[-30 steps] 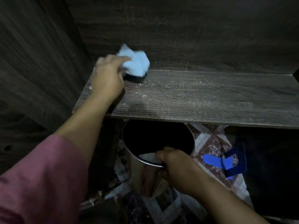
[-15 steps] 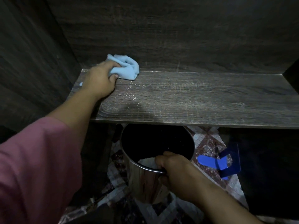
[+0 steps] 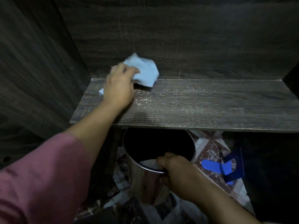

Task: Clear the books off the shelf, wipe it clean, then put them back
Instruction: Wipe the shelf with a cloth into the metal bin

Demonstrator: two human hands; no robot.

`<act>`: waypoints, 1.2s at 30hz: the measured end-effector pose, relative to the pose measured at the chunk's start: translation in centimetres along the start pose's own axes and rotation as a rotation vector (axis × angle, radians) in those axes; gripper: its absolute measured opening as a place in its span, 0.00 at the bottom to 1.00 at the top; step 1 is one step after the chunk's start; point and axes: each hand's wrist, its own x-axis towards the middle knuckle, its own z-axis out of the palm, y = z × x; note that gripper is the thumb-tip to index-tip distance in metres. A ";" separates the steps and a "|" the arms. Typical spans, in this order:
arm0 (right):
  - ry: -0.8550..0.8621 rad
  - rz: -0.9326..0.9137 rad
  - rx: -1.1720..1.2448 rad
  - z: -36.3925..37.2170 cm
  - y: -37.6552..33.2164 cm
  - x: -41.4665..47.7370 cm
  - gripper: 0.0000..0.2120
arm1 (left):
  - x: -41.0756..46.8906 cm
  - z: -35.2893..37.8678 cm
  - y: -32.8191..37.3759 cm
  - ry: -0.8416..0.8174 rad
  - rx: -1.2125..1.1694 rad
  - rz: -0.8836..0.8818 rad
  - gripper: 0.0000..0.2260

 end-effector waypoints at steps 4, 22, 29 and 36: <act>0.004 0.015 -0.004 -0.3 0.2 -0.1 0.15 | 1.5 -0.2 -2.8 -0.164 0.037 -0.079 0.14; -0.002 0.021 -0.068 0.0 -0.5 -0.4 0.09 | -7.5 0.4 8.2 -0.305 -0.284 -0.297 0.14; -0.040 0.038 -0.100 -1.0 -0.1 -1.1 0.09 | -9.2 -1.4 8.7 -0.457 -0.440 -0.263 0.12; -0.017 0.039 -0.139 -1.7 0.5 -1.8 0.14 | -9.5 -4.7 8.5 -0.730 -0.736 -0.191 0.09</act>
